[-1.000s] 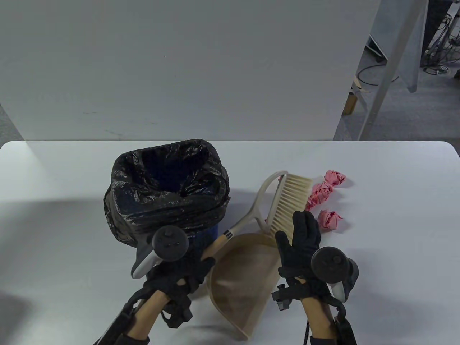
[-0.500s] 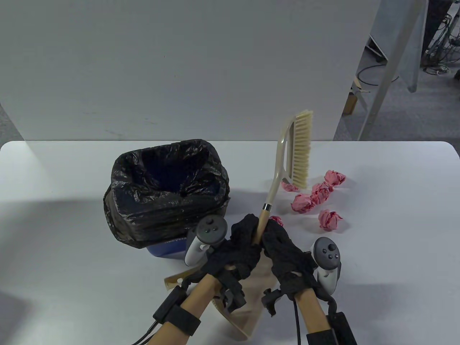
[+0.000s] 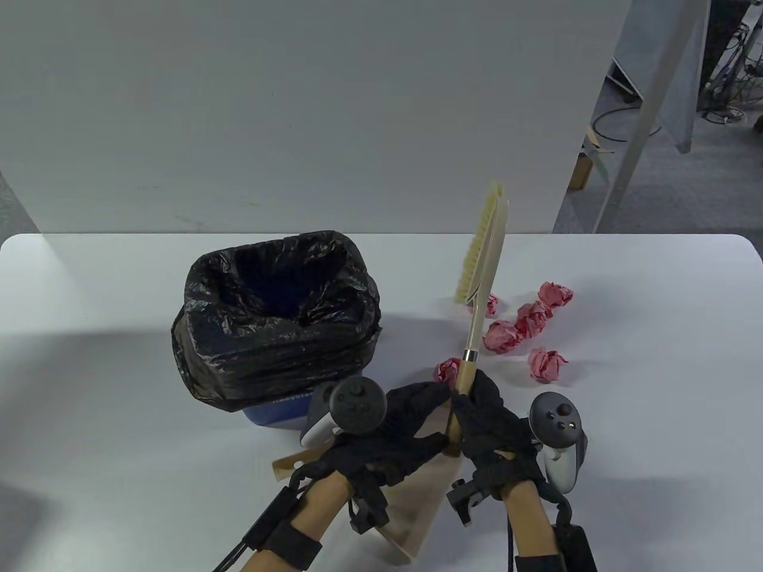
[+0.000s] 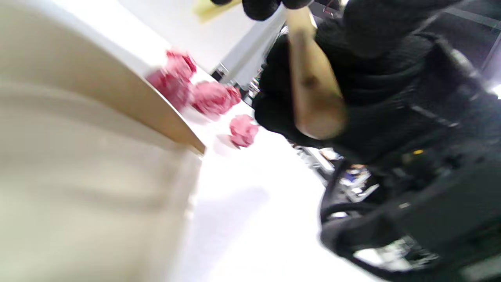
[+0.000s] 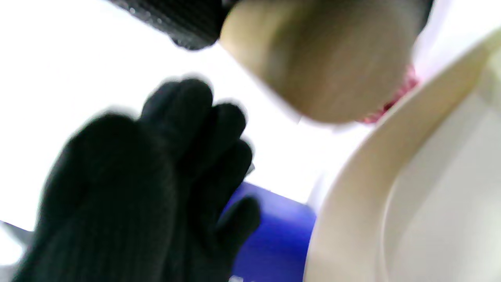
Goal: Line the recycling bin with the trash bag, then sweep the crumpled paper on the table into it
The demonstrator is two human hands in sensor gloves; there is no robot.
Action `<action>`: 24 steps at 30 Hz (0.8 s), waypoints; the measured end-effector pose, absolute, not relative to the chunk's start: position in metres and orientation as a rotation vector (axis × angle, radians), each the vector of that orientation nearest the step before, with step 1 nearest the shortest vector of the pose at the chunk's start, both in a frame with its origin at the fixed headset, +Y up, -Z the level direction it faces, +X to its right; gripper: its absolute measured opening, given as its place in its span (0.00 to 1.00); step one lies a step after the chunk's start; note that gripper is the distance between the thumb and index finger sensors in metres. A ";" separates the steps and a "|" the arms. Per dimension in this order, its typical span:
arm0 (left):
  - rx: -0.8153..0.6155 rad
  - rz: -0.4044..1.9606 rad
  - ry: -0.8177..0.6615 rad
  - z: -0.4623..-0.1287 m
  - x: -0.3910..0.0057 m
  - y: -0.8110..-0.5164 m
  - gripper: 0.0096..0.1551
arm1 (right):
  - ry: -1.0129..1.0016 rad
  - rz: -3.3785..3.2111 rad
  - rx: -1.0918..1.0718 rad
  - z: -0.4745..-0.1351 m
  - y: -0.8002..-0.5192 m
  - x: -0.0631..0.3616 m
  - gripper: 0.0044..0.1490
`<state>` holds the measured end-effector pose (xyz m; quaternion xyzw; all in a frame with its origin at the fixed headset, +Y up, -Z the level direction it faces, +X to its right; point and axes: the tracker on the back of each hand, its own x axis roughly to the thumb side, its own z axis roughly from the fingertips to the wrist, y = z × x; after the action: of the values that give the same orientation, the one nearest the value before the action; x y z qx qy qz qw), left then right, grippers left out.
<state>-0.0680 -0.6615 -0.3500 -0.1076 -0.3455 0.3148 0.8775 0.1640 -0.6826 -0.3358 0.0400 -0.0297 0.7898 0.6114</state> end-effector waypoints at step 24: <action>-0.378 0.516 -0.633 -0.334 -0.159 -0.687 0.51 | 0.156 2.264 0.068 -0.305 -0.640 0.213 0.36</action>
<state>-0.1595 -0.6874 -0.3337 -0.1829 -0.3058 0.2492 0.9005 0.2126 -0.6398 -0.3049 0.0273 0.0623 0.9041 0.4218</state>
